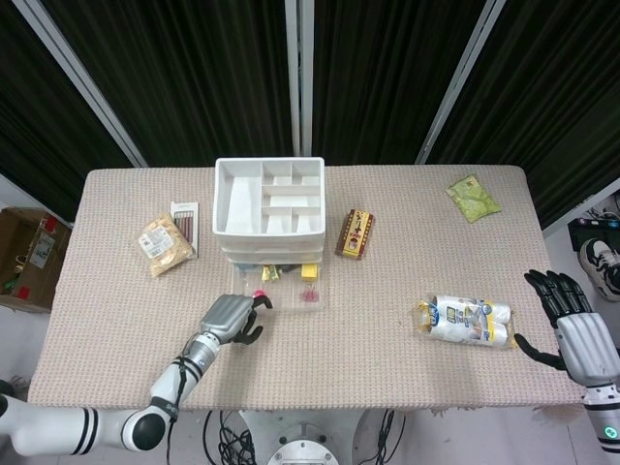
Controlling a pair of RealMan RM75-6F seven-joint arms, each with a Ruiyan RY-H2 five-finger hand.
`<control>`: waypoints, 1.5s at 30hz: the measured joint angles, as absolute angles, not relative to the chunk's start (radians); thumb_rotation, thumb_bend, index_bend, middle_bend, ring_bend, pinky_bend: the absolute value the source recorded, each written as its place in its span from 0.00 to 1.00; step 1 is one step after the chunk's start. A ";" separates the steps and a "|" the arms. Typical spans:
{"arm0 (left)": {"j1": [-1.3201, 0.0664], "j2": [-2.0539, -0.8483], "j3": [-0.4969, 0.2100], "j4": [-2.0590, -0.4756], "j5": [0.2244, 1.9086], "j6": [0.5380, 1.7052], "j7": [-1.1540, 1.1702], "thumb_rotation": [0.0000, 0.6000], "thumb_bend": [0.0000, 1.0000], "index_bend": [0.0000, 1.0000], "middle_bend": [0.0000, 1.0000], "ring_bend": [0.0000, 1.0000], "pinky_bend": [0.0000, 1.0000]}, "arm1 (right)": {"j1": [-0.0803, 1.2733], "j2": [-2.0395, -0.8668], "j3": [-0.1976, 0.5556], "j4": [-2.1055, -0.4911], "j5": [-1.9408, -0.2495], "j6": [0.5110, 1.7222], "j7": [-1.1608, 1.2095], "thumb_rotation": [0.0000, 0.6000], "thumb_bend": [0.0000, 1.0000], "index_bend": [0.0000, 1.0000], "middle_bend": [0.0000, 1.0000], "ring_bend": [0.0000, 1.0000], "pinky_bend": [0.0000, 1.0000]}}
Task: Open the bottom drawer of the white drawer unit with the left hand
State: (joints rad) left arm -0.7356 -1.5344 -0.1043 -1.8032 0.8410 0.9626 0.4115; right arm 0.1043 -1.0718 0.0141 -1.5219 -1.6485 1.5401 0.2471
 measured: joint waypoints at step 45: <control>-1.004 -1.568 -0.148 -1.644 0.742 0.782 0.465 1.00 0.77 0.09 0.83 0.94 1.00 | 0.070 -1.046 0.012 -1.540 -1.648 1.580 0.235 1.00 0.18 0.00 0.09 0.00 0.00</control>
